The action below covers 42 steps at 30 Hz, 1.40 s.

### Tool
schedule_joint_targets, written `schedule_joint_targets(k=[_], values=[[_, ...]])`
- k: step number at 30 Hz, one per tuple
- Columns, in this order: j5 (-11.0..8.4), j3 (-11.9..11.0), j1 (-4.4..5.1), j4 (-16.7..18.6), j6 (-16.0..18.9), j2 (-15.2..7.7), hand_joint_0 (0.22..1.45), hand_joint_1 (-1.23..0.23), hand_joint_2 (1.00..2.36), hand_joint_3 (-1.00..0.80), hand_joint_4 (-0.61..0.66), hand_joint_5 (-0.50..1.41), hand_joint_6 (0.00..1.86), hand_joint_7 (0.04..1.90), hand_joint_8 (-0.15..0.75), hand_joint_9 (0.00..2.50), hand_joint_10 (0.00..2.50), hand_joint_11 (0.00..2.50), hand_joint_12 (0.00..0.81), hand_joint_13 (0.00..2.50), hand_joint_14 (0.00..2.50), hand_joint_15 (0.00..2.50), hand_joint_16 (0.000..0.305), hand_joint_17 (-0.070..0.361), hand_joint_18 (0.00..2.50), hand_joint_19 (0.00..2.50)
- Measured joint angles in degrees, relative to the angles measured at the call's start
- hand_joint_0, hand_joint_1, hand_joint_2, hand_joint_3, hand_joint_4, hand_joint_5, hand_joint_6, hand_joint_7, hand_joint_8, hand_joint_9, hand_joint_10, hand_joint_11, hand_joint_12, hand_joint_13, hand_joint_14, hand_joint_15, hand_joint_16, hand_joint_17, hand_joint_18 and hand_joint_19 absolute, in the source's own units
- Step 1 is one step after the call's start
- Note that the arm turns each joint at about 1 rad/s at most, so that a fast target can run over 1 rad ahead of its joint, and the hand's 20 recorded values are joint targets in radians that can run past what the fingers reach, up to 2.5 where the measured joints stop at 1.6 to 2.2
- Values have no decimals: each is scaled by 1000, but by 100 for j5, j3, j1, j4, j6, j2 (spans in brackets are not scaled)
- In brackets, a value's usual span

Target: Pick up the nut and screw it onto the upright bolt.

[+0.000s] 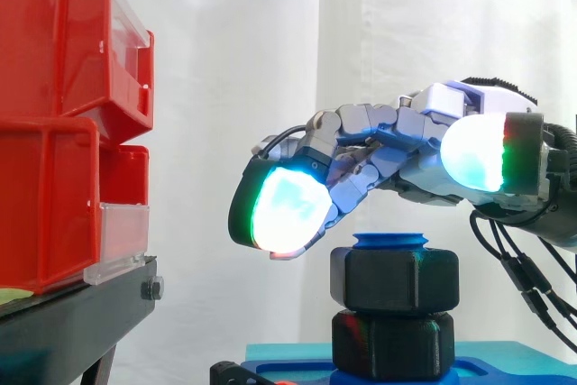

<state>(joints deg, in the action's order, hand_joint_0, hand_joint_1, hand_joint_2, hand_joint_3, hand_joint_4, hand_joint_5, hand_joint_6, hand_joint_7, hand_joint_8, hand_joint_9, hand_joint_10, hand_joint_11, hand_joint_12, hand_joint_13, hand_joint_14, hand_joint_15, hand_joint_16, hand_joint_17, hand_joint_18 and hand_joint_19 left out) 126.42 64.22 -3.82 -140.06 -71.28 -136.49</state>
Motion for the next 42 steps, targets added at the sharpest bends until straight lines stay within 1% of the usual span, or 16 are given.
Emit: schedule_joint_targets(k=[10, 13, 15, 22, 24, 33, 42], values=[[22, 30, -19, -43, -8, 0, 496, -139, 1000, -500, 205, 27, 504, 1169, 216, 827, 0, 0, 206, 561, 0, 0, 17, 38, 133, 0], [19, 73, -22, -28, -18, 0, 498, -144, 1000, -500, 186, 36, 503, 1212, 223, 867, 0, 0, 199, 589, 0, 0, 16, 36, 163, 0], [20, 89, -26, -21, -21, 2, 501, -152, 1000, -500, 173, 50, 502, 1283, 225, 922, 0, 0, 190, 627, 0, 0, 15, 34, 207, 0], [46, 102, -54, -11, -18, 1, 512, -175, 1000, -500, 139, 72, 500, 1383, 236, 1061, 0, 0, 166, 741, 0, 0, 11, 25, 337, 0], [61, 102, -63, -8, -18, 1, 514, -178, 1000, -500, 124, 73, 511, 1369, 232, 1121, 0, 0, 159, 758, 0, 0, 10, 23, 356, 0], [146, 104, -126, 7, -17, 0, 517, -188, 1000, -500, 103, 77, 545, 1313, 225, 1252, 0, 0, 136, 817, 0, 0, 7, 15, 431, 0], [277, 100, -227, 80, -10, 2, 521, -201, 1000, -500, 100, 82, 563, 1281, 212, 1412, 0, 0, 113, 897, 0, 0, 4, 9, 526, 0]])
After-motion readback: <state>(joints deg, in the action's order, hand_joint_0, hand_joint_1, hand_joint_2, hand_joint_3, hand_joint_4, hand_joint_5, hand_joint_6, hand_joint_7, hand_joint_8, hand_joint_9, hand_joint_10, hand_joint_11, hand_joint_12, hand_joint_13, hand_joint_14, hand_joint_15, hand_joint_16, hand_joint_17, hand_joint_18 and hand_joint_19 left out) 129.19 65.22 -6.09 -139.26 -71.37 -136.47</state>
